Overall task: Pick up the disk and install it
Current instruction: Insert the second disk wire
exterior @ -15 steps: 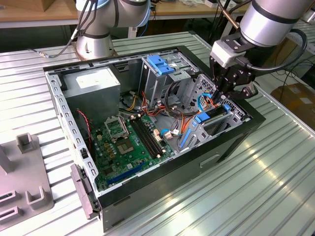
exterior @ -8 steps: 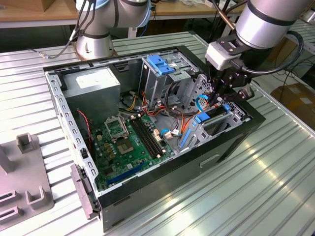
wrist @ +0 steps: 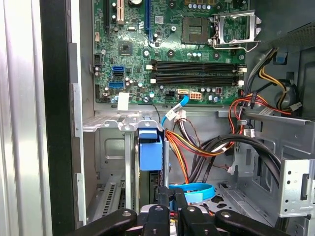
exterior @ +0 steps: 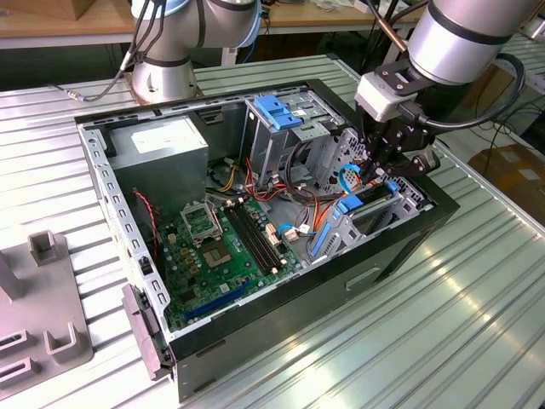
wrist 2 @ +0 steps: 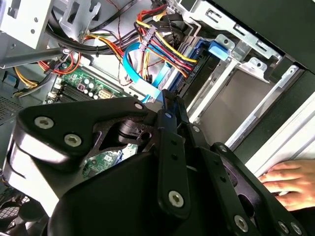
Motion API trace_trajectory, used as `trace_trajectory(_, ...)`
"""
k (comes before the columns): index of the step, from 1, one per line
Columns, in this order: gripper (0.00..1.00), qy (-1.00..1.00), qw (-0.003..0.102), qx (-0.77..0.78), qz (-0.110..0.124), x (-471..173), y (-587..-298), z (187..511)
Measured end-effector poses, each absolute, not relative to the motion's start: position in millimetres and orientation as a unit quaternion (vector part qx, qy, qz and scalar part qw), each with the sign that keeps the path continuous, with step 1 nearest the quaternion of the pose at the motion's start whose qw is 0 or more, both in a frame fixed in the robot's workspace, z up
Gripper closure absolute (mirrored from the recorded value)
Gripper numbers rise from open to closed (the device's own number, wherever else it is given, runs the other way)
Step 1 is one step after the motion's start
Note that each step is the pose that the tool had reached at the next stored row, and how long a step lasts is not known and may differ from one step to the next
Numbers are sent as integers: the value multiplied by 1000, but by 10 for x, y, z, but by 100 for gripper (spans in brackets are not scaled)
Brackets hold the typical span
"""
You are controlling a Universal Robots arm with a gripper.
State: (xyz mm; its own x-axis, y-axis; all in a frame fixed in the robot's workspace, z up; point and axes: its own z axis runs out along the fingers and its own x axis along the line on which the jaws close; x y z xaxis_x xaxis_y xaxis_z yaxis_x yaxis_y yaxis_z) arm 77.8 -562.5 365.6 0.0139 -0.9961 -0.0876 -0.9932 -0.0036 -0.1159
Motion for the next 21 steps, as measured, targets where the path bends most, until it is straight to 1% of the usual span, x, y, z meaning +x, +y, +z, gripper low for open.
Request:
trace_trajectory(2, 84, 702, 75, -708, -8, 778, -5648, 3649)
trace_trajectory(6, 84, 701, 91, -707, -12, 778, -5691, 3641)
trace_trajectory(14, 84, 700, 98, -708, -17, 757, -5743, 3589)
trace_trajectory(17, 84, 699, 107, -707, -19, 726, -5789, 3567)
trace_trajectory(19, 84, 698, 111, -707, -20, 723, -5807, 3557)
trace_trajectory(20, 84, 698, 116, -706, -19, 719, -5818, 3549)
trace_trajectory(21, 84, 698, 117, -706, -18, 717, -5819, 3547)
